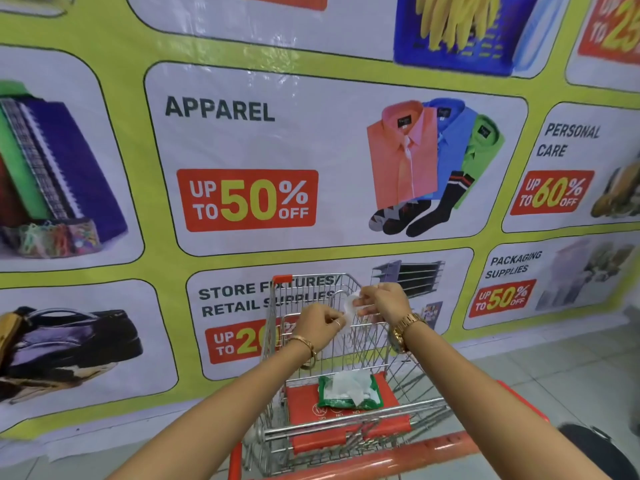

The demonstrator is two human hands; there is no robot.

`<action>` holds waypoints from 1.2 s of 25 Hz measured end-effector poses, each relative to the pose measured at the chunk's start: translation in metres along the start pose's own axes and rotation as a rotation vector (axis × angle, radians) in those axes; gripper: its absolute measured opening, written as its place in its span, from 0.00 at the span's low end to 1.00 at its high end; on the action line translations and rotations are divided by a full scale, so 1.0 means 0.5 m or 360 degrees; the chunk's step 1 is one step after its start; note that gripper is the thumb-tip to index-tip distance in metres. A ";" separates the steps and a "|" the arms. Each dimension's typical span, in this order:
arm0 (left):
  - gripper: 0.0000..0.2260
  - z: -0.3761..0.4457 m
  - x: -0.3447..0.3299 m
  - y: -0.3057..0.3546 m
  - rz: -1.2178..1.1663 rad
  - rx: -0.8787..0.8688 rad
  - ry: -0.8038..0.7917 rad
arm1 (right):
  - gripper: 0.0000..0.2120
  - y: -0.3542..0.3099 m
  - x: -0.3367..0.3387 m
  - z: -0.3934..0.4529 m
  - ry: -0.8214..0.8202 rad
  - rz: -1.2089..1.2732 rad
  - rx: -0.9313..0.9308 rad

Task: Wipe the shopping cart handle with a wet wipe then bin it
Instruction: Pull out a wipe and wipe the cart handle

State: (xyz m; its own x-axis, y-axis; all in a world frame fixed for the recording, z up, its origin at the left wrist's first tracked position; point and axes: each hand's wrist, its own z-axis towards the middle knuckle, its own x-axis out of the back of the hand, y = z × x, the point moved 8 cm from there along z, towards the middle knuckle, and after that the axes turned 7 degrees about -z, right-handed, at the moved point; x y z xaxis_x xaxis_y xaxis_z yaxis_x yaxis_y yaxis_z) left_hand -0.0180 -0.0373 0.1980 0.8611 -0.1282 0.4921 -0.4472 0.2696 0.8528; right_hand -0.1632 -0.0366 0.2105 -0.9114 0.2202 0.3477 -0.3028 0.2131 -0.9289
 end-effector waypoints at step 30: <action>0.06 -0.075 0.010 0.029 -0.0754 0.0520 0.0230 | 0.06 0.071 0.033 -0.081 -0.0406 0.0518 -0.0310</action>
State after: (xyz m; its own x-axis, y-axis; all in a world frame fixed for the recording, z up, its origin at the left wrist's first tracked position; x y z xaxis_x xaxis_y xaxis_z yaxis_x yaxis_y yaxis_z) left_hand -0.0113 0.0017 0.2062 0.9991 -0.0252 0.0350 -0.0373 -0.0963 0.9947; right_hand -0.1775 0.0134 0.1882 -0.9973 0.0693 -0.0237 0.0467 0.3520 -0.9349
